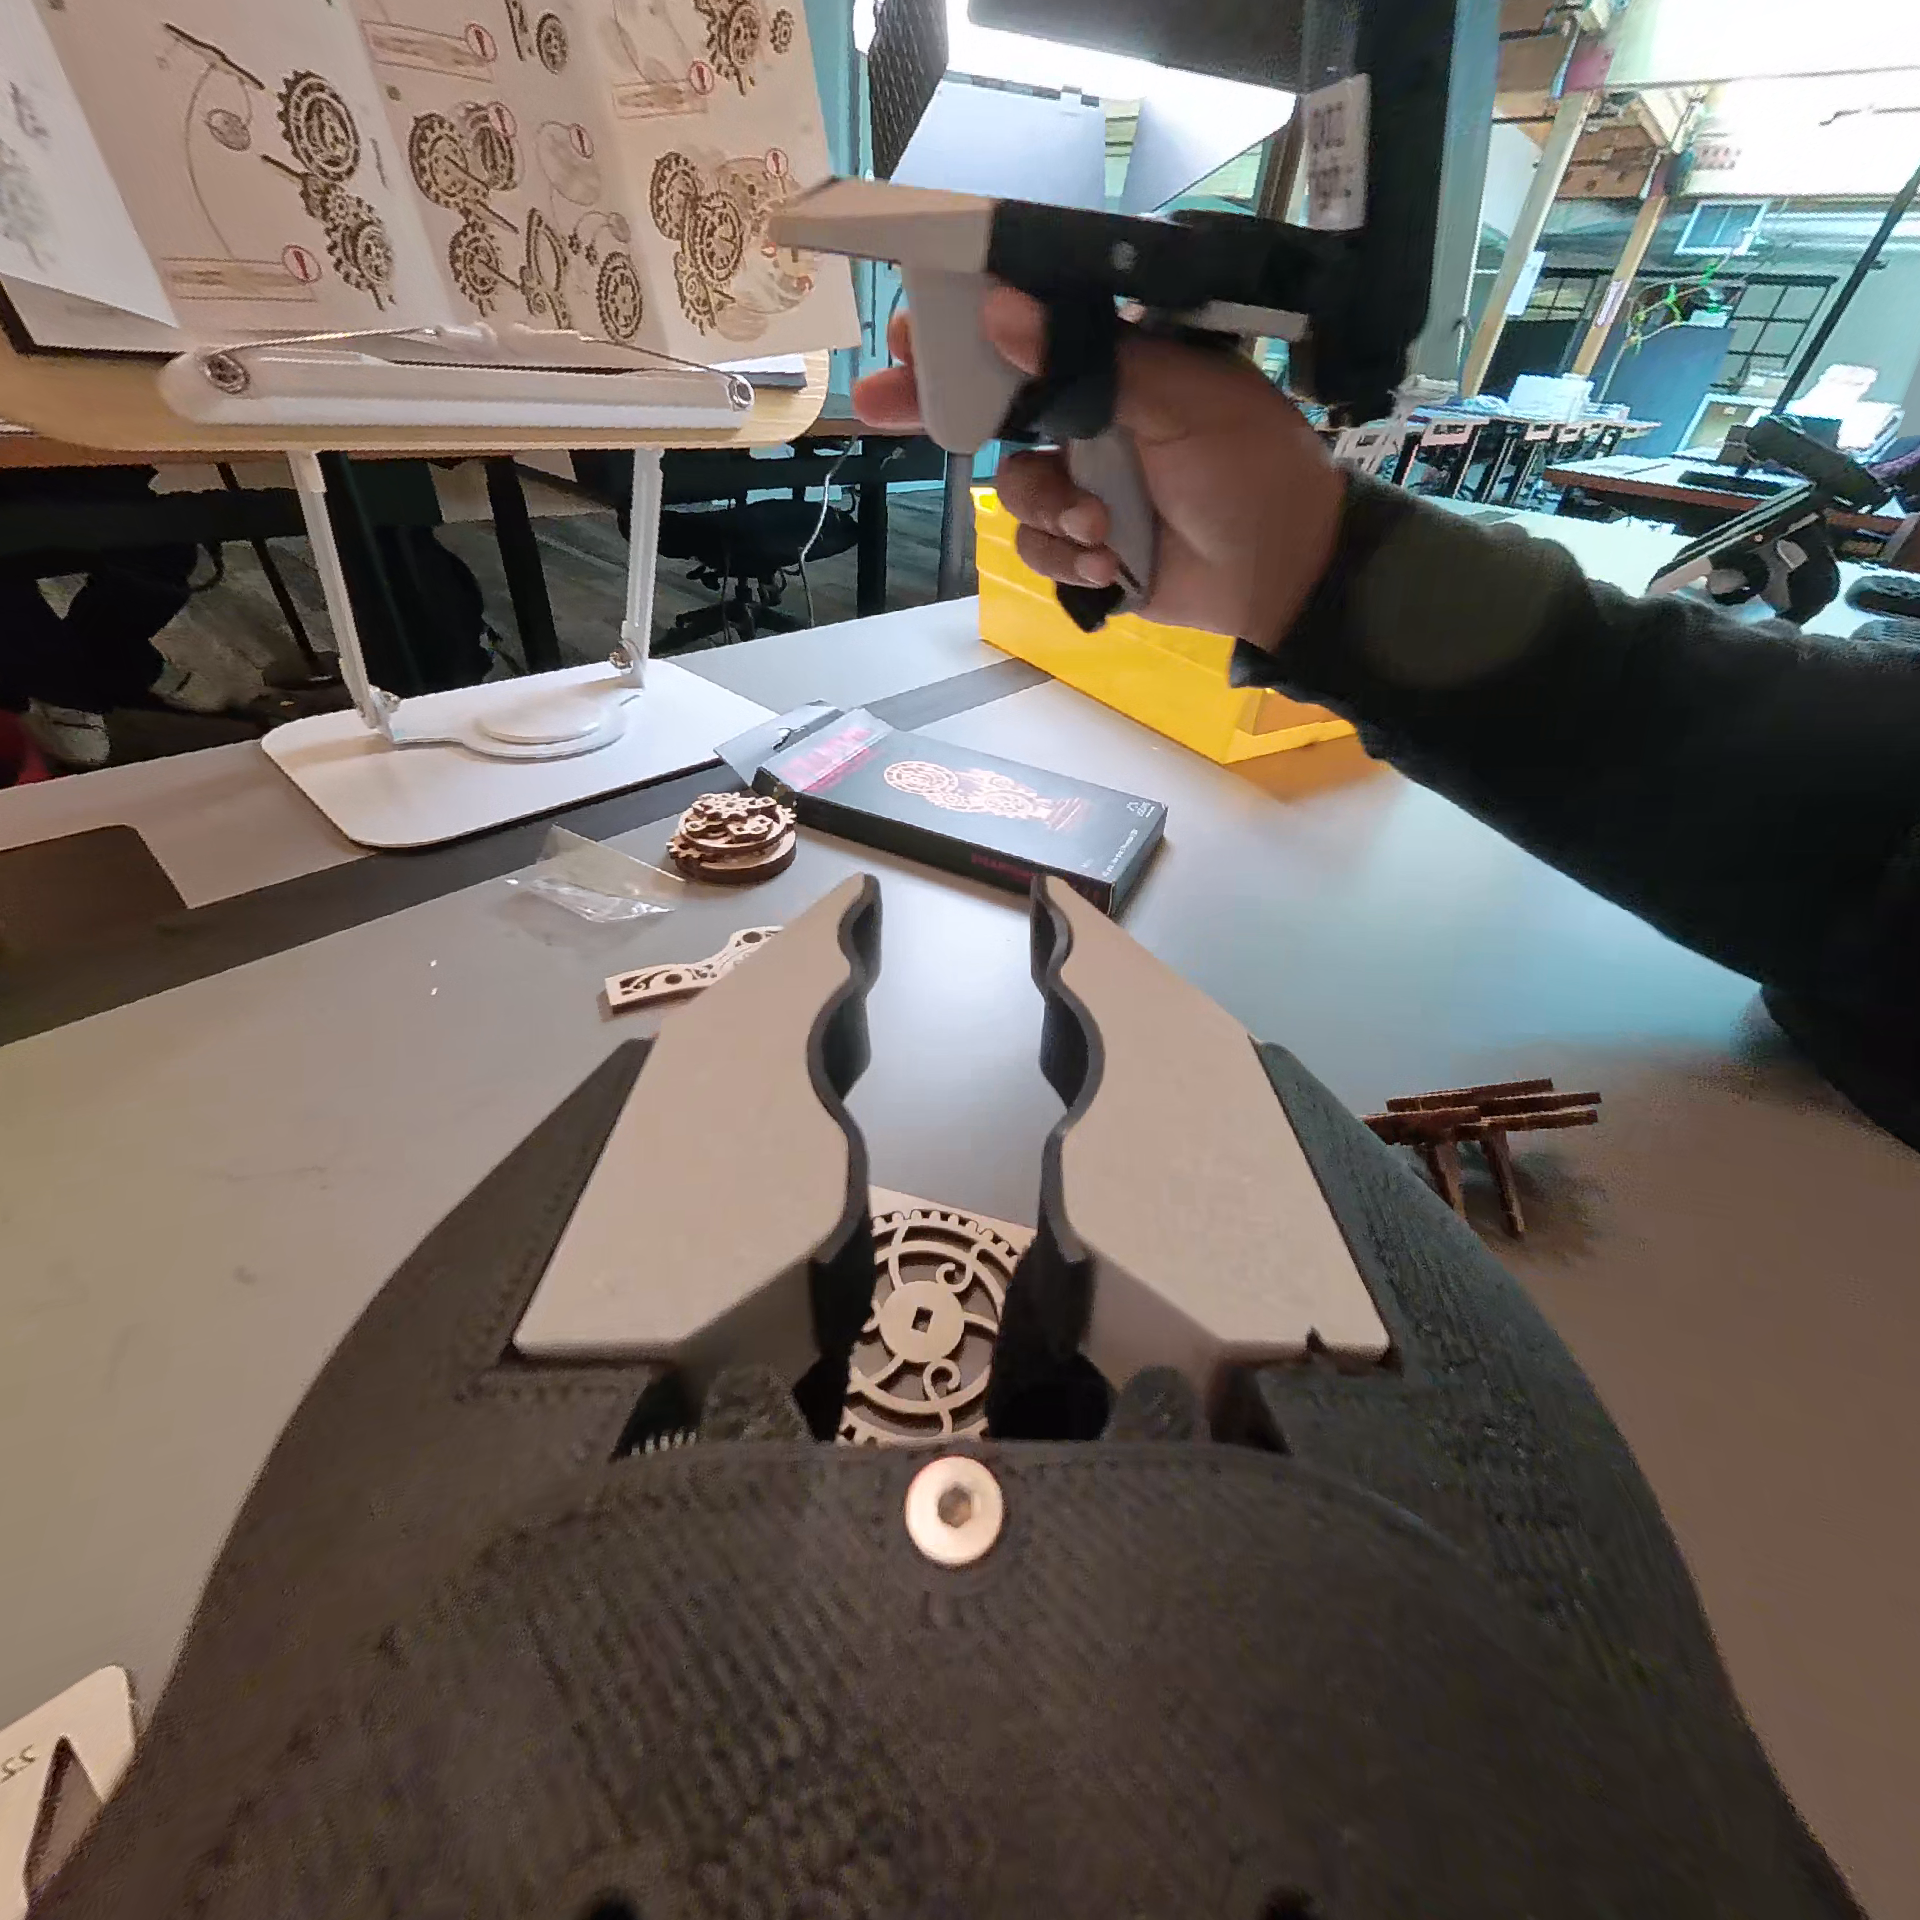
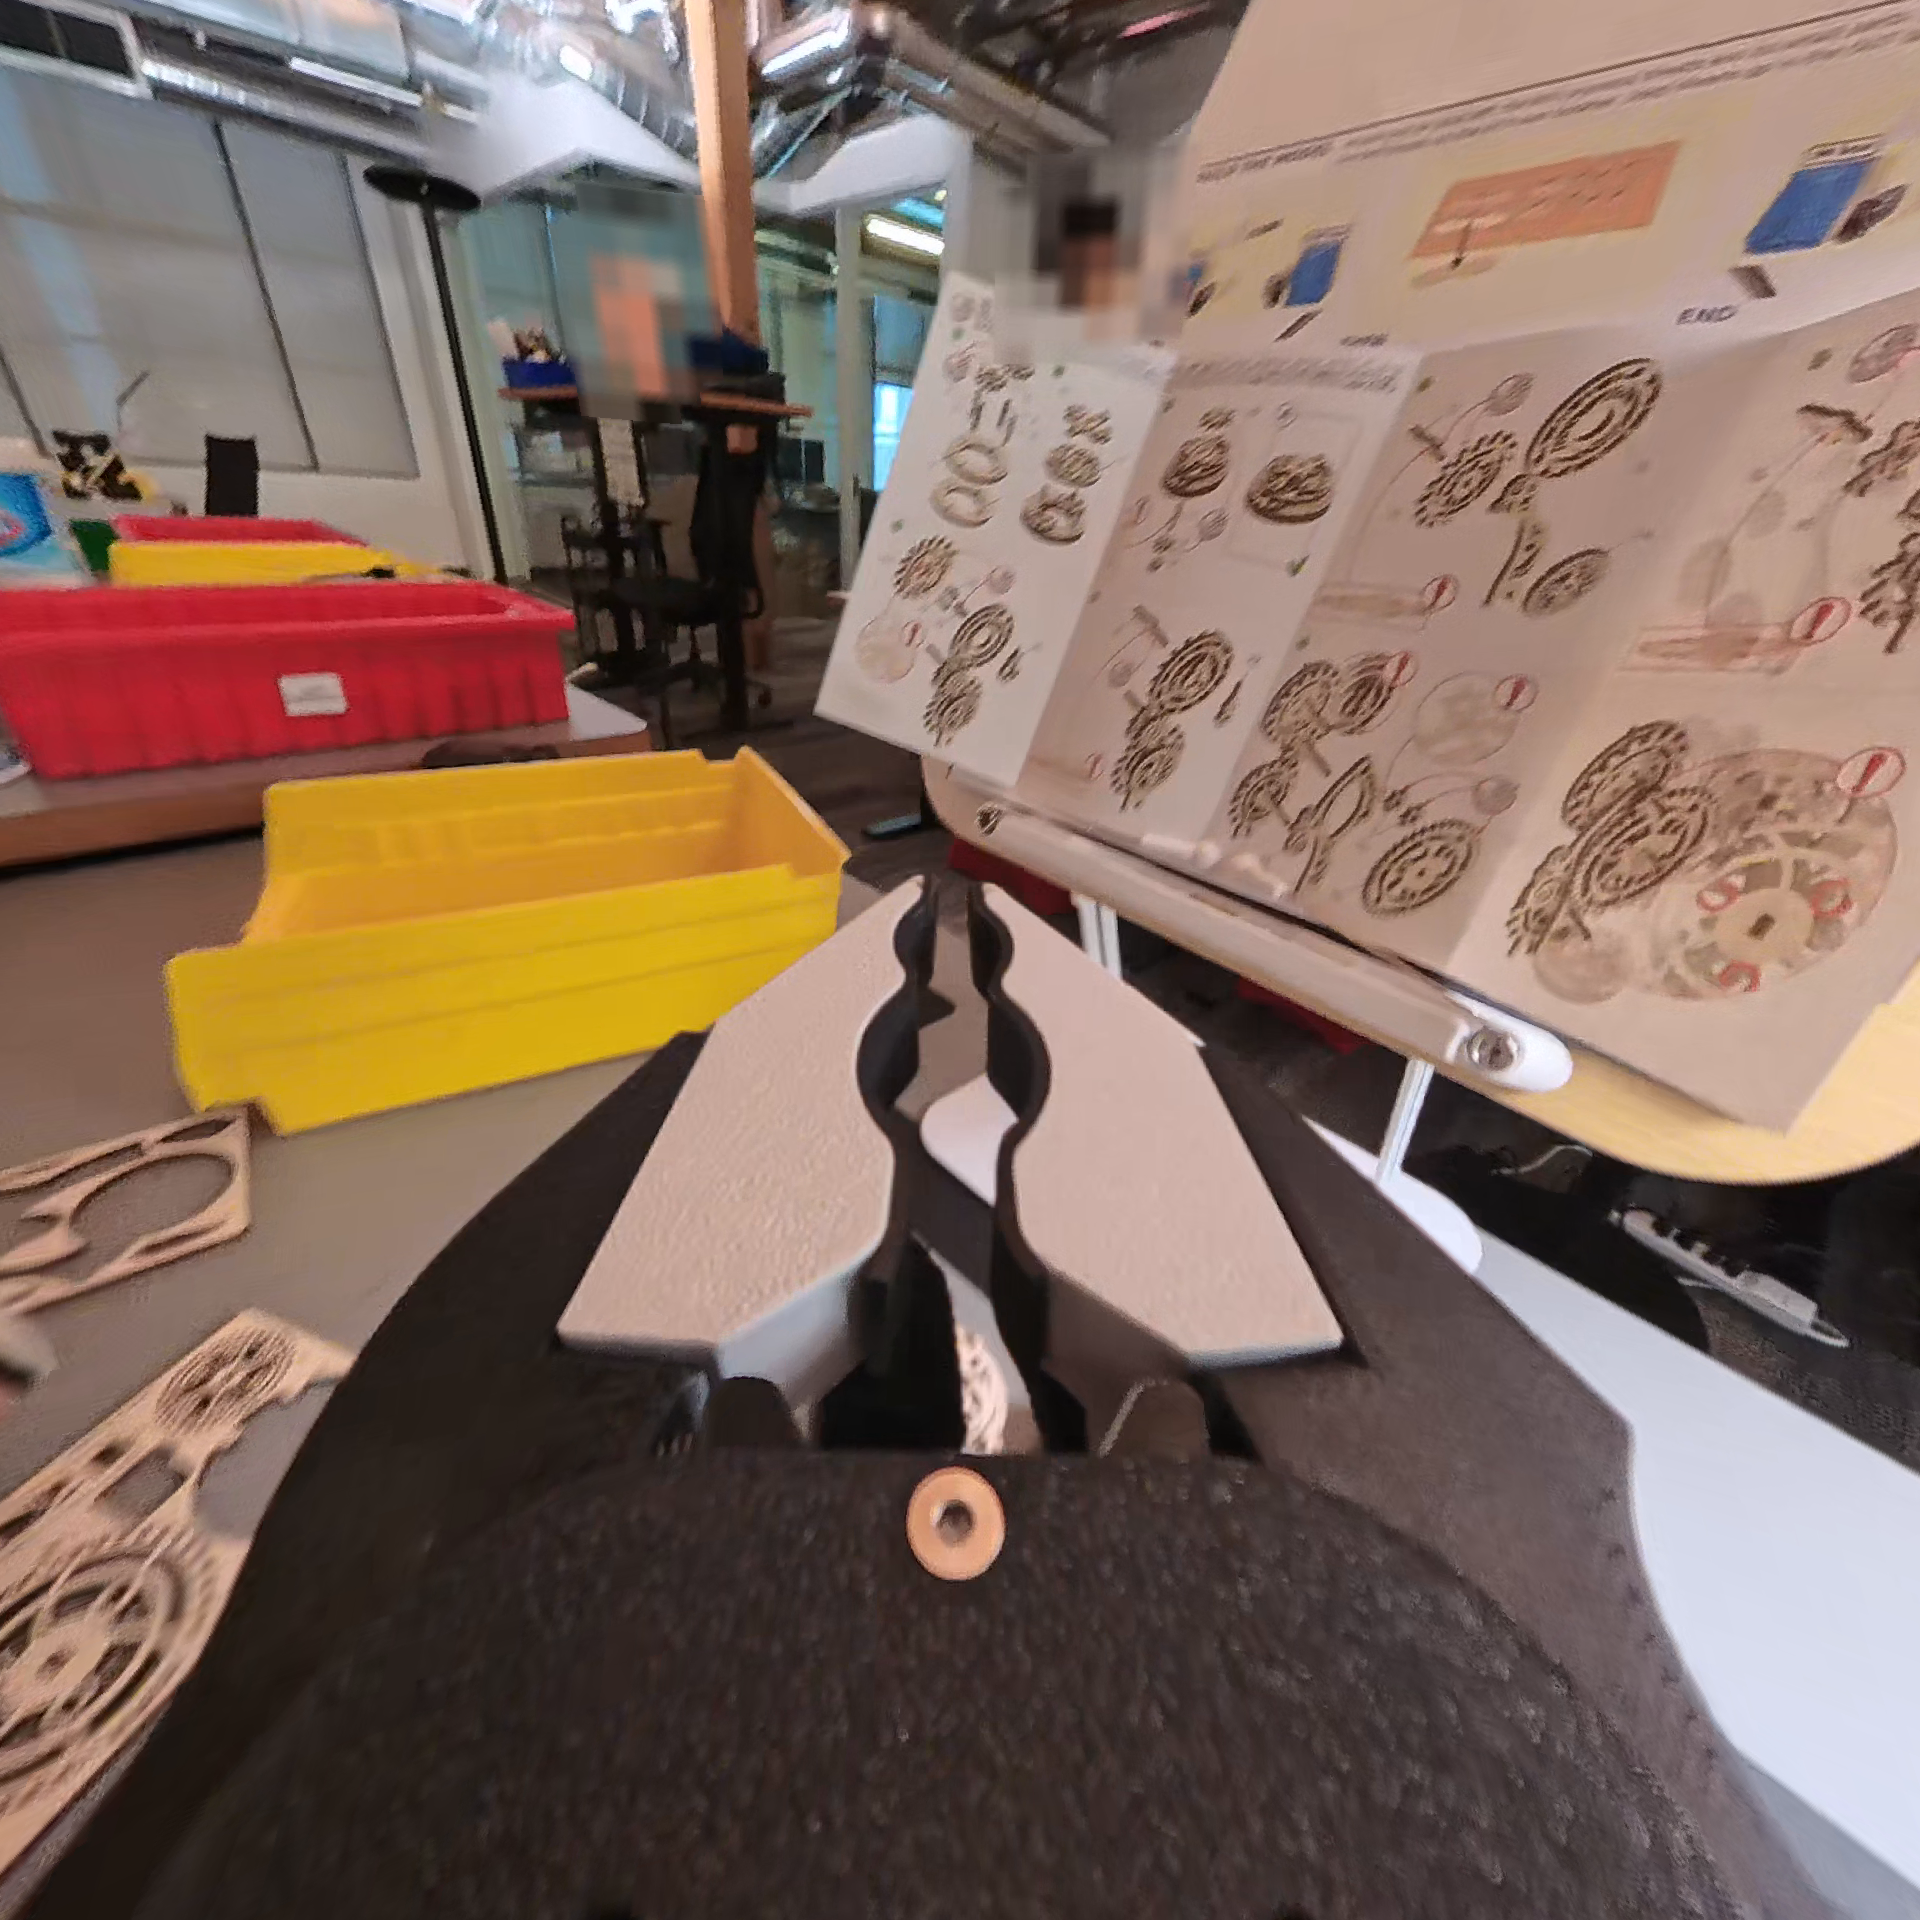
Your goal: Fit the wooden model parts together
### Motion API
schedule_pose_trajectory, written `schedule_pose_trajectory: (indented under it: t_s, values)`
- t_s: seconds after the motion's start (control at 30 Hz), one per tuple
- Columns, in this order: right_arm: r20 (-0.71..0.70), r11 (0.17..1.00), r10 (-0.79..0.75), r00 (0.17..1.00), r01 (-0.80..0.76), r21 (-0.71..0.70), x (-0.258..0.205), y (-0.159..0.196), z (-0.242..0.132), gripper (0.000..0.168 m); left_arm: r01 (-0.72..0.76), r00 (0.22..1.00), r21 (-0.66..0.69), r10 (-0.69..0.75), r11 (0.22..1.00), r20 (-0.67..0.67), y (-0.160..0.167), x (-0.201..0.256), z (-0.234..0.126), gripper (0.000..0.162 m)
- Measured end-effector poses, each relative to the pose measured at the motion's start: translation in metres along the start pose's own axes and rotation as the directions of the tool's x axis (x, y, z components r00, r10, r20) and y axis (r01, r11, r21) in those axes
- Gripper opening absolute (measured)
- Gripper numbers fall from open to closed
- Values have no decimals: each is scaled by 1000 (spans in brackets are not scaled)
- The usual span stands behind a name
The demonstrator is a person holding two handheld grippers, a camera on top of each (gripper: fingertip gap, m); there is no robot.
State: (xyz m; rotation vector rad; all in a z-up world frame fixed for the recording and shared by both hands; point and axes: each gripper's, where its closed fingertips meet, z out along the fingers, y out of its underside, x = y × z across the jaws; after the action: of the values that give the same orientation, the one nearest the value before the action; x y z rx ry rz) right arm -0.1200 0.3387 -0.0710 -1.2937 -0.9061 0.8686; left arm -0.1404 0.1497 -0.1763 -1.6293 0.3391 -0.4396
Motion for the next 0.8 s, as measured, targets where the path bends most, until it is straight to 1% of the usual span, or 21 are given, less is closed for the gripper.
schedule_pose_trajectory:
  t_s: [0.03,0.13,0.27,0.47,0.6,0.67,0.8]
  values:
    - [-17,1000,2,1000,-2,14,7,-2,10,0,6,1000,-2,-6,1000,6,1,-2,0,26]
    - [-50,999,-5,999,7,38,24,-4,37,0,15,1000,-1,-14,1000,27,1,-6,-1,23]
    - [-112,997,-63,992,67,26,46,-1,70,0,-5,996,13,3,1000,92,-2,-16,-4,0]
    - [-170,993,-117,979,116,-13,63,4,109,2,-19,991,23,16,1000,133,-5,-22,-6,0]
    - [-208,989,-145,967,140,-35,65,14,115,2,-11,993,25,8,1000,119,-4,-20,-6,0]
    - [-232,989,-150,961,145,-38,68,21,111,1,-14,994,25,11,1000,109,-4,-18,-6,2]
    - [-285,988,-152,946,150,-27,81,21,99,0,-21,995,24,19,999,97,-3,-15,-5,7]
